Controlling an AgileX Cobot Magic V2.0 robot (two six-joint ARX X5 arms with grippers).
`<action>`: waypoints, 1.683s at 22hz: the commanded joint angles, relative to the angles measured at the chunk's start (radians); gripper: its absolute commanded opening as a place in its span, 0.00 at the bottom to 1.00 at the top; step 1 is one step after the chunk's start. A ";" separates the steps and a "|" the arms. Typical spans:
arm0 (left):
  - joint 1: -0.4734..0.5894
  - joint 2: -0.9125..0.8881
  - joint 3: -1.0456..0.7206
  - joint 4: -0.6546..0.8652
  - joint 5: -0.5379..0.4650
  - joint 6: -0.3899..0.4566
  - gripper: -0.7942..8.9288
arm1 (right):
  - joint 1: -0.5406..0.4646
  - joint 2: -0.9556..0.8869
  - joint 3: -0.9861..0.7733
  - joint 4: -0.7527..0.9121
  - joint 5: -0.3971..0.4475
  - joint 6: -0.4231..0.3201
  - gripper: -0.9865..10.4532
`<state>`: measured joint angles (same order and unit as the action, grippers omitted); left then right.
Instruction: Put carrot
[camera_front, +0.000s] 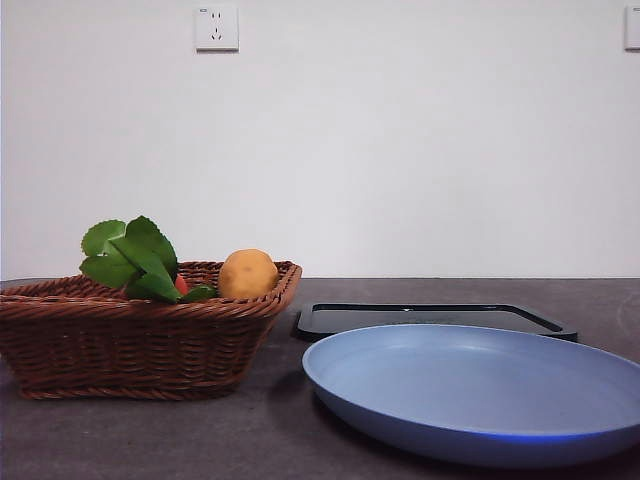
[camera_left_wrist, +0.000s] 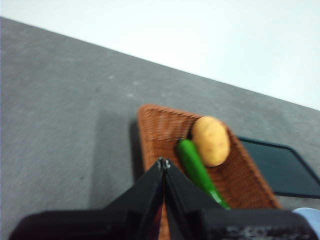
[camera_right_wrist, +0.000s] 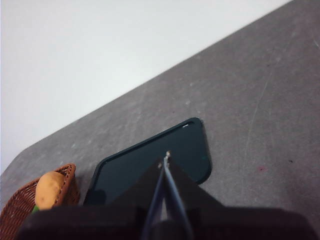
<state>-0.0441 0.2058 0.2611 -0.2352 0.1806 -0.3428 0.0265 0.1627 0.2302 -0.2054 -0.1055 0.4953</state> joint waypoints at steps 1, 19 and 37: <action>0.000 0.123 0.101 -0.024 0.045 0.009 0.09 | 0.001 0.074 0.089 -0.043 -0.006 0.002 0.09; -0.116 0.751 0.565 -0.377 0.385 0.203 0.09 | 0.001 0.739 0.499 -0.519 -0.317 -0.310 0.09; -0.185 0.780 0.576 -0.372 0.396 0.231 0.36 | 0.150 1.271 0.499 -0.352 -0.315 -0.266 0.21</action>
<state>-0.2249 0.9798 0.8211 -0.6102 0.5697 -0.1204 0.1719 1.4204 0.7162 -0.5655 -0.4194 0.2211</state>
